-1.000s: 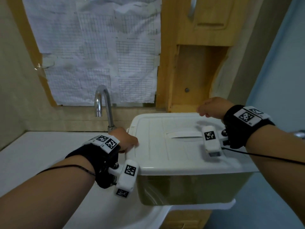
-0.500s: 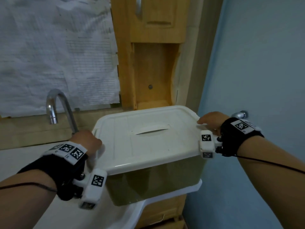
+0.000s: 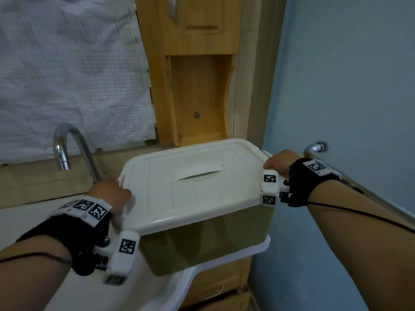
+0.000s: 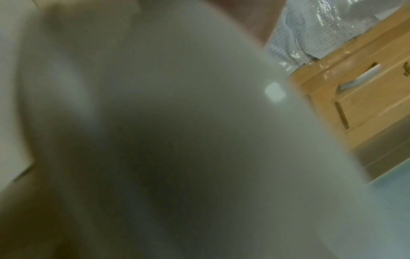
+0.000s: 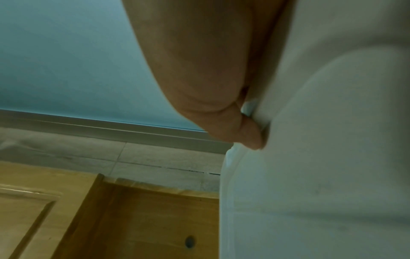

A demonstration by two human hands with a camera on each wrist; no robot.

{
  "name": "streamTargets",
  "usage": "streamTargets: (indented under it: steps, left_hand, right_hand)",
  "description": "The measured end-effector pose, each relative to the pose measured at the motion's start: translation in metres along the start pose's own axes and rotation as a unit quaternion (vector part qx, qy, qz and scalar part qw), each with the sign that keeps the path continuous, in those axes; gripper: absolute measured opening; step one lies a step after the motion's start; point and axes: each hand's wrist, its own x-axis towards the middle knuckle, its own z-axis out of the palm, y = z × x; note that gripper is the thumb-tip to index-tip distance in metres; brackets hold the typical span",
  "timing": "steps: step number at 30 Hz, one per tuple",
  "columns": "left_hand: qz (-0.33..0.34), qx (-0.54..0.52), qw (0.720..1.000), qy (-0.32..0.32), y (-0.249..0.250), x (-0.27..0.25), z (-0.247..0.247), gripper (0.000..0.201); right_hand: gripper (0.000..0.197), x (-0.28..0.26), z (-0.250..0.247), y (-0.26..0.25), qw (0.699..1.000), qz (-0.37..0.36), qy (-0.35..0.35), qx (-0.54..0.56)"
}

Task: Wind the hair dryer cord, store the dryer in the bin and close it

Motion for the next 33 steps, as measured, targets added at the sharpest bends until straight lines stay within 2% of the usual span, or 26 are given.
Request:
streamTargets:
  steps: [2, 8, 12, 17, 25, 27, 30, 33]
  left_hand:
    - [0.000, -0.005, 1.000, 0.003, 0.000, 0.000, 0.000, 0.035]
    - [0.003, -0.004, 1.000, 0.007, -0.001, 0.001, 0.000, 0.032]
    - [0.008, 0.006, 1.000, 0.010, 0.000, 0.000, -0.001, 0.032]
    - [0.005, 0.014, 1.000, 0.011, 0.001, -0.001, -0.001, 0.028]
    - [0.011, 0.026, 1.000, 0.000, 0.001, -0.004, -0.003, 0.030]
    - [0.019, 0.023, 1.000, -0.004, -0.002, -0.003, -0.005, 0.032]
    - [0.027, -0.003, 0.999, -0.016, -0.008, 0.001, -0.003, 0.036]
    - [0.031, -0.014, 0.999, -0.030, -0.015, 0.009, -0.002, 0.042]
  right_hand:
    - [0.032, 0.005, 0.001, 0.000, 1.000, -0.003, 0.007, -0.012]
    - [0.040, 0.007, 0.002, 0.001, 0.998, -0.031, 0.012, -0.057]
    - [0.041, 0.006, 0.001, 0.002, 0.999, -0.037, 0.016, -0.034]
    - [0.057, 0.006, 0.002, 0.003, 0.997, -0.051, 0.025, 0.059]
    - [0.062, 0.007, 0.002, 0.001, 0.996, -0.047, 0.013, 0.073]
    - [0.060, 0.005, 0.002, -0.001, 0.998, -0.043, 0.014, 0.053]
    - [0.046, 0.002, 0.001, -0.006, 0.999, -0.037, 0.033, -0.010]
    - [0.047, 0.003, -0.004, -0.017, 0.996, -0.037, 0.064, -0.040]
